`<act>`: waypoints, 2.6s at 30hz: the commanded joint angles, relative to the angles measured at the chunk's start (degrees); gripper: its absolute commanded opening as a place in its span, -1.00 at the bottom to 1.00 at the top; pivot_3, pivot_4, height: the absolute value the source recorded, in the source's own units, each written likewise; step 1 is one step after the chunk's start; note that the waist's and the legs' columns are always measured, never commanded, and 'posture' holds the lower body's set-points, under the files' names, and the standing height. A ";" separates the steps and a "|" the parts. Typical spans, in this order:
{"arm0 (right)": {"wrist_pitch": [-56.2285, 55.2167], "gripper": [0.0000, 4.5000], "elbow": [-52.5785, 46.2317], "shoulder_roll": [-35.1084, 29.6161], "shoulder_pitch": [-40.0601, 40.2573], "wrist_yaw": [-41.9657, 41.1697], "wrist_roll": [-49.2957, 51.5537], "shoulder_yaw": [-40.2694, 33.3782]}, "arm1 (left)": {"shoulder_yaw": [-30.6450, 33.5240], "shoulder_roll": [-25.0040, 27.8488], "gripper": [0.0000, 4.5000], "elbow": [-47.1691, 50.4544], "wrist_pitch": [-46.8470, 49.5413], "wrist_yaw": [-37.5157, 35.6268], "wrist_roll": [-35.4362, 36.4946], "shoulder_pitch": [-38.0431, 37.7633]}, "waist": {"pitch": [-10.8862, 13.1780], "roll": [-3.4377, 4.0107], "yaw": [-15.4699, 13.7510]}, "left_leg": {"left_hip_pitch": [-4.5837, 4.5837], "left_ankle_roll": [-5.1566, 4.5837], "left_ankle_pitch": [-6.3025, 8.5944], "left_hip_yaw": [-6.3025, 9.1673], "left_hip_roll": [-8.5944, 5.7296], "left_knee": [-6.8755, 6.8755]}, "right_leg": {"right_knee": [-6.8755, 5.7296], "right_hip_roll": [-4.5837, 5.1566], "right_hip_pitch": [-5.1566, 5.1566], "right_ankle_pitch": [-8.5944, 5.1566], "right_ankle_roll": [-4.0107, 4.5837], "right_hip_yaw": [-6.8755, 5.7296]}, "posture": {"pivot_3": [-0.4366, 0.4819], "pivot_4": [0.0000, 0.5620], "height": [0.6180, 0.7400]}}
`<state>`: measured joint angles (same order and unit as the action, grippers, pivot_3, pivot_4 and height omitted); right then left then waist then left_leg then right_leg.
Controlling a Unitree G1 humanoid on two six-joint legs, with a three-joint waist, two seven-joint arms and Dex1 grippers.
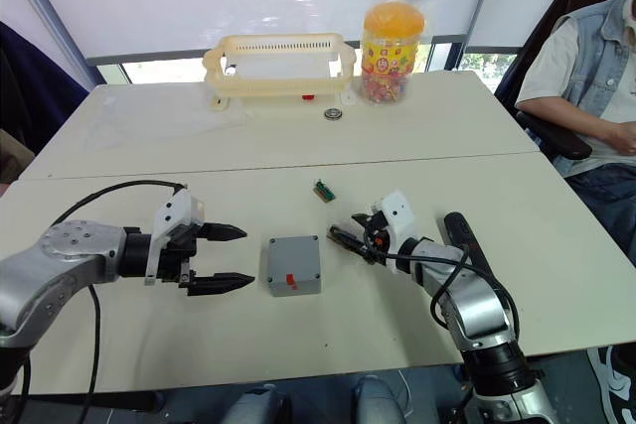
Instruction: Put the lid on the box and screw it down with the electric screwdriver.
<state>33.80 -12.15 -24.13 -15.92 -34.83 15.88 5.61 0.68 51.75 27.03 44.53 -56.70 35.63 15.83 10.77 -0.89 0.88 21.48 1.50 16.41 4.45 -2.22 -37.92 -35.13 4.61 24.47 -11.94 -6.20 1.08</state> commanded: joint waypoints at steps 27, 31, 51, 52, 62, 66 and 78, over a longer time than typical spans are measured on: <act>-1.46 -0.98 -0.38 0.33 -0.40 -0.50 -1.05 0.82 | 0.74 0.14 1.00 0.64 -0.71 0.65 -0.19 0.16 | 0.00 0.00 0.01 | -0.01 0.00 0.00 0.01 0.00 0.00 | 0.00 0.00 0.00 0.00 0.00 0.00 | -0.05 -0.47 1.00; -1.60 -0.98 -1.76 1.13 -1.11 -0.05 0.62 -1.31 | 0.61 0.04 1.00 0.69 -0.67 0.68 -0.16 0.08 | 0.00 0.00 0.00 | 0.00 0.00 0.00 0.01 0.00 0.00 | 0.00 0.00 0.00 0.00 0.00 0.00 | -0.05 -0.47 1.00; 2.19 -0.98 -8.99 -1.21 -1.42 0.48 4.21 -4.61 | 0.16 -0.03 1.00 0.46 -0.98 0.37 -0.56 -0.19 | 0.01 0.01 -0.05 | 0.00 0.00 0.00 0.01 0.00 0.00 | 0.00 0.00 0.00 0.00 0.00 0.00 | -0.05 -0.47 1.00; 3.04 -0.98 -10.10 -1.58 -1.76 0.63 4.80 -5.20 | 0.18 0.07 1.00 0.39 -1.06 0.23 -0.61 -0.23 | 0.01 0.01 -0.05 | 0.00 0.00 0.00 0.01 0.00 0.00 | 0.00 0.00 0.00 0.00 0.00 0.00 | -0.05 -0.47 1.00; 11.49 -0.98 -19.64 -1.27 -4.28 1.51 12.00 -4.47 | 0.95 1.29 1.00 0.14 -0.62 -1.81 0.16 0.45 | 0.01 0.02 -0.02 | 0.00 0.00 0.00 0.03 0.03 0.00 | 0.00 -0.01 0.00 0.00 0.00 -0.01 | -0.05 -0.47 1.00; 10.94 -0.98 -19.26 -0.71 -3.52 1.28 11.53 -1.12 | 1.52 2.14 1.00 -0.14 -0.72 -2.58 0.11 0.16 | 0.01 0.02 -0.01 | 0.00 0.00 0.00 0.02 0.02 0.00 | 0.00 0.00 0.00 0.00 0.01 -0.01 | -0.05 -0.47 1.00; 7.54 -0.98 -14.85 -1.69 -2.30 -0.40 9.09 2.73 | 3.04 4.00 1.00 0.82 0.00 -2.79 0.97 -0.61 | 0.01 0.02 0.00 | 0.00 0.00 0.00 0.02 0.03 0.00 | 0.00 0.00 0.00 -0.01 0.01 -0.01 | -0.05 -0.47 1.00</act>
<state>42.79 -26.17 -25.72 -18.41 -34.73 24.92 8.42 1.47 55.04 26.51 44.59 -59.57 35.76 15.41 10.78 -0.86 0.88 21.48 1.50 16.41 4.47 -2.20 -37.92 -35.13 4.61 24.47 -11.95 -6.20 1.07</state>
